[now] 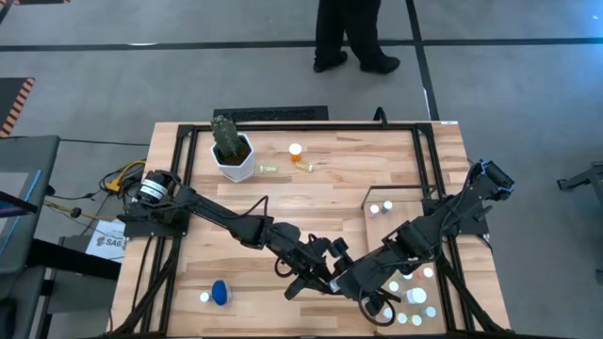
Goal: Pick and place medicine bottles onto shelf by color
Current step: Put the blue pill bottle on the shelf
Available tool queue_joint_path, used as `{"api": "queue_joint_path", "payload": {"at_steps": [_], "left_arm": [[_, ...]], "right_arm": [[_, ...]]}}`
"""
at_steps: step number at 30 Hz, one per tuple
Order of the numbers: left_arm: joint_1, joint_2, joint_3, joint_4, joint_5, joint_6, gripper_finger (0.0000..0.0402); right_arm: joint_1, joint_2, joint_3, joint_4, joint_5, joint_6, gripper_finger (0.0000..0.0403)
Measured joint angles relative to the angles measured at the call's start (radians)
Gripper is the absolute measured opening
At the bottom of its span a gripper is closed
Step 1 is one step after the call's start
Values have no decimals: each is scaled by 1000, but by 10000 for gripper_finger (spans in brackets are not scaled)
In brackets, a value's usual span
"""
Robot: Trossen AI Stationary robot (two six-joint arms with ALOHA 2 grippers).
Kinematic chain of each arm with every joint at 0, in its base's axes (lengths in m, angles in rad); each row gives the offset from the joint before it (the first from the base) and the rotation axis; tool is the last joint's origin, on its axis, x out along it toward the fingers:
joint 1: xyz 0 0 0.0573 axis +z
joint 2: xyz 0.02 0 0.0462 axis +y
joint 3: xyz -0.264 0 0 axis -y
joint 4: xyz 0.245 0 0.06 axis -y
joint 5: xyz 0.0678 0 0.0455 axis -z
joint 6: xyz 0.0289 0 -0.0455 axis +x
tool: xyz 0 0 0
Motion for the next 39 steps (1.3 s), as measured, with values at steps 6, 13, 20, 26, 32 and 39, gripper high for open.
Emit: {"api": "queue_joint_path", "payload": {"at_steps": [6, 13, 20, 26, 32, 39], "left_arm": [[0, 0, 0, 1, 0, 0, 83], [-1, 0, 0, 3, -33, -26, 129], [11, -1, 2, 23, -59, -26, 198], [37, -1, 2, -12, -73, -87, 209], [42, -1, 2, -66, -89, -89, 208], [26, -1, 2, -85, -124, -106, 208]], "right_arm": [[0, 0, 0, -2, 0, 0, 128], [0, 0, 0, -11, 0, 8, 125], [-2, 0, 42, -169, 4, 65, 126], [1, -2, 114, -455, 4, 215, 128], [36, -3, 104, -677, 5, 376, 131], [91, -19, 19, -743, 5, 459, 131]]}}
